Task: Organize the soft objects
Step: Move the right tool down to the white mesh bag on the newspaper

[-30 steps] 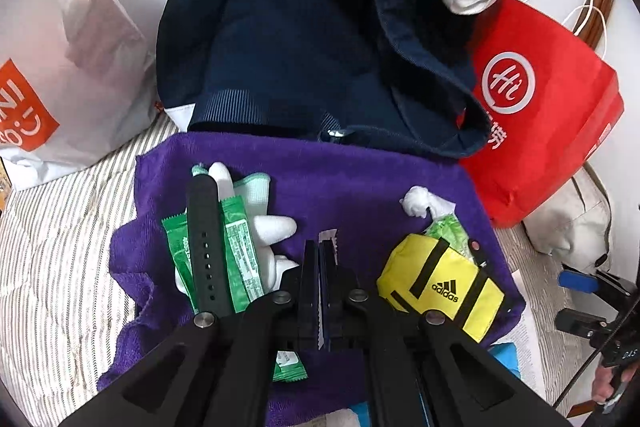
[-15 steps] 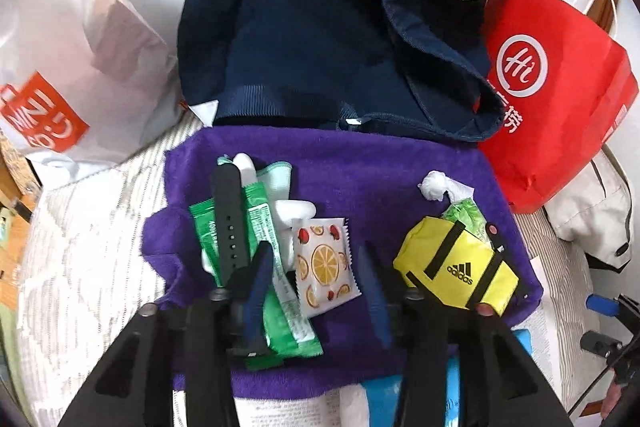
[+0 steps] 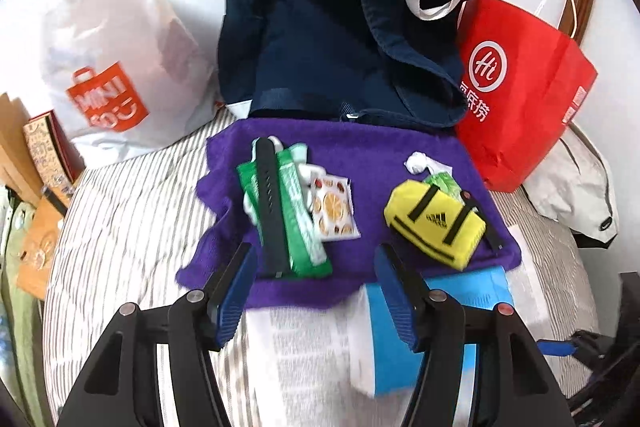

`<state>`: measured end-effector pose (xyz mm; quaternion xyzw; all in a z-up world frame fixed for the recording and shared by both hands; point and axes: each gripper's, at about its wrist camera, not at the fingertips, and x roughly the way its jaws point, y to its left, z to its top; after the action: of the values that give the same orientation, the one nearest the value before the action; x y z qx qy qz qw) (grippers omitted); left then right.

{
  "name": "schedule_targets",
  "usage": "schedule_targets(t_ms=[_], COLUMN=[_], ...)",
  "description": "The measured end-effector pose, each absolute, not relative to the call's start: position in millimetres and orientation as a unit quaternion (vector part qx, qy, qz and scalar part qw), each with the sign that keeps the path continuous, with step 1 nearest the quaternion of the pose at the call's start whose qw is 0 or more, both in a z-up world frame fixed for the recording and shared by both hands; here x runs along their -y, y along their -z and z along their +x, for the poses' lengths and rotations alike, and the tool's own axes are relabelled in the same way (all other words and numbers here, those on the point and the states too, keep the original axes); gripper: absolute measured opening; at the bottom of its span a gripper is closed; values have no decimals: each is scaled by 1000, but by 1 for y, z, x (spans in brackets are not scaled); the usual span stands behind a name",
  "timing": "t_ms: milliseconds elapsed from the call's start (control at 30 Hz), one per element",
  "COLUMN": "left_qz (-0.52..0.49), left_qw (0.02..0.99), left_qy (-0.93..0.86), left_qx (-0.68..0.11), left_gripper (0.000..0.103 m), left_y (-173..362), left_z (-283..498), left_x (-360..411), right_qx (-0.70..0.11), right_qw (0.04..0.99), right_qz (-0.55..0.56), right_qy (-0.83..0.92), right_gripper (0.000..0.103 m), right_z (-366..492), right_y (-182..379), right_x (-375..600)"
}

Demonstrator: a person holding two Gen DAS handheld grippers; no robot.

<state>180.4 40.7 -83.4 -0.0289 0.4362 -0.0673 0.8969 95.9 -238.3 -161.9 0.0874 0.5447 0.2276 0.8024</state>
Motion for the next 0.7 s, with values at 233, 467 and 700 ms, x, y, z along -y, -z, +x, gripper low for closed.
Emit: schedule_targets(t_ms=[233, 467, 700], left_qz=[-41, -54, -55], left_qw=[896, 890, 884], left_qy=[61, 43, 42], left_qx=[-439, -451, -462], left_gripper=[62, 63, 63], left_y=[86, 101, 111], left_z=[141, 115, 107], left_x=[-56, -76, -81], right_qx=[-544, -533, -529], right_qw=[798, 794, 792], right_qz=[87, 112, 126], right_qy=[-244, -271, -277], right_gripper=[77, 51, 5], right_z=[98, 108, 118], right_y=[183, 194, 203], right_x=[211, 196, 191])
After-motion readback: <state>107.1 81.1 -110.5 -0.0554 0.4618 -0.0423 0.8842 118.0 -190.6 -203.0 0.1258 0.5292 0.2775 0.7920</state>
